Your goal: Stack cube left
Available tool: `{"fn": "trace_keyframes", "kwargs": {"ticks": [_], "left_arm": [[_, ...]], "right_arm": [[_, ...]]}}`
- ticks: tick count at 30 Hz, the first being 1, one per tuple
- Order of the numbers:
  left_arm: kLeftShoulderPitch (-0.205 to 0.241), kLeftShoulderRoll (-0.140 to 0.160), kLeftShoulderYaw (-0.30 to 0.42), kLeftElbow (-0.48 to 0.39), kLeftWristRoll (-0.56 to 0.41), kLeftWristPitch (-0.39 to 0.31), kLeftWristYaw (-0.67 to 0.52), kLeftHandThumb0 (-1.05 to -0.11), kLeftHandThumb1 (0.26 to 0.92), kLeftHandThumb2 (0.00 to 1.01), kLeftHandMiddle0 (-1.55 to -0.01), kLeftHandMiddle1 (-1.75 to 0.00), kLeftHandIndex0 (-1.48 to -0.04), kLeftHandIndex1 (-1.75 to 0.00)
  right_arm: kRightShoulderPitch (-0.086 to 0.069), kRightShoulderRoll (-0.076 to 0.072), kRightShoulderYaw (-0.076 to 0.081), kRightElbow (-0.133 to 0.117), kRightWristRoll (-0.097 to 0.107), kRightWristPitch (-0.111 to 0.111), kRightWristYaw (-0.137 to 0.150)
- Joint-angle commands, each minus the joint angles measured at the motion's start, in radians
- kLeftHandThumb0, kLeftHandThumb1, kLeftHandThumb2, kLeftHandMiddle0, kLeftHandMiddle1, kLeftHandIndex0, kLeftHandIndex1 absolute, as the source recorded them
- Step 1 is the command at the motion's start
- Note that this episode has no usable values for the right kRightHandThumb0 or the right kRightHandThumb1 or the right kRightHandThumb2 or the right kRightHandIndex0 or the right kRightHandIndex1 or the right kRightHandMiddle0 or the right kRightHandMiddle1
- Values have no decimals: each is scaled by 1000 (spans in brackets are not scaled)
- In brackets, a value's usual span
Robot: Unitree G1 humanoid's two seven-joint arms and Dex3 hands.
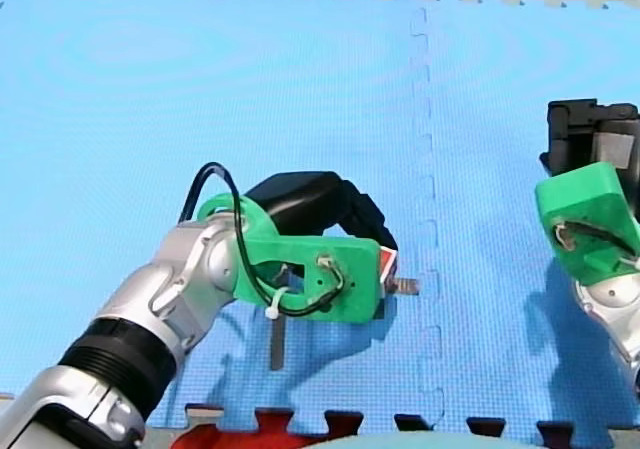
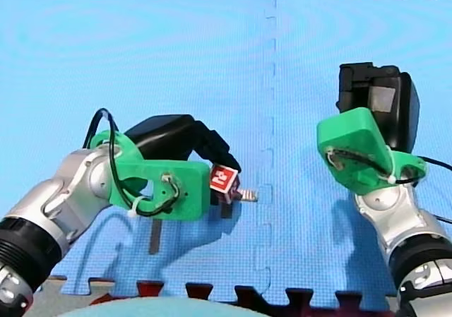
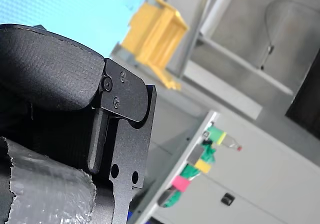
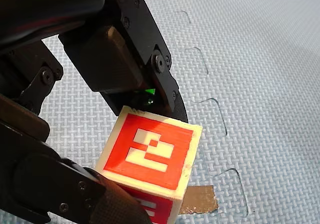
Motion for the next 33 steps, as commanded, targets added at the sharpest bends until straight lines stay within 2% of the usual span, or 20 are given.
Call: {"fn": "trace_keyframes", "kwargs": {"ticks": [1,21,33], "left_arm": [[-5,0,-6,15,7,-4,11,-455,806,2,-934,-1746,-1285,0],[-18,-36,-23,157,68,-78,277,-462,827,6,-900,-1746,-1270,-5],[-40,-44,-26,220,72,-107,323,-469,838,6,-854,-1746,-1266,-1]], "right_arm": [[-6,1,4,0,-3,5,-12],[-18,17,18,1,-17,15,-47],[-23,23,20,0,-18,20,-58]]}}
